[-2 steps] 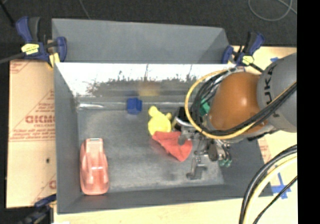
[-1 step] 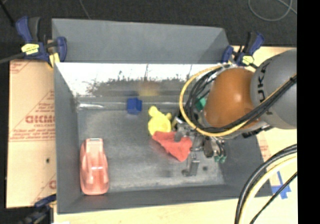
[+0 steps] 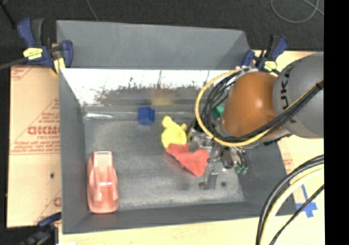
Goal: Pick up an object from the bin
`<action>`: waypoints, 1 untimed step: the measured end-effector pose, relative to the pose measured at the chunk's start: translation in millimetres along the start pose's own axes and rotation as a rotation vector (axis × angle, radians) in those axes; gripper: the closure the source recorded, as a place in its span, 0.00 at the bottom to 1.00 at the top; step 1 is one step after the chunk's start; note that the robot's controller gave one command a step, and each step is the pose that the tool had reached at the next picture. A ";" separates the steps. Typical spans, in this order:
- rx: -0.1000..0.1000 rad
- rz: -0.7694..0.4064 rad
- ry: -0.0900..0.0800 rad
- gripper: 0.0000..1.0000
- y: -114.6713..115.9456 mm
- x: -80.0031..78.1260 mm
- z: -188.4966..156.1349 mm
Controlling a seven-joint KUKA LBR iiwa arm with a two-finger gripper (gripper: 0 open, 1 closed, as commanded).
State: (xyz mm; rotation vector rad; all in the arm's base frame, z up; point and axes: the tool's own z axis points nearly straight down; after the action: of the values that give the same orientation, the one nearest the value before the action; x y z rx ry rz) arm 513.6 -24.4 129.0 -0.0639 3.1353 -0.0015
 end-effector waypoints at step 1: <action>0.000 -0.006 0.001 0.00 -2.0 -11.2 18.2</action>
Offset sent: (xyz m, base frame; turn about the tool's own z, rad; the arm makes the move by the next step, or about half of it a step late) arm 0.0337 -0.0024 -0.0502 -0.0763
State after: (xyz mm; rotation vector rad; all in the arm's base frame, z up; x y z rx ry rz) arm 524.9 -26.0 110.8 -0.0741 3.1357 -0.0014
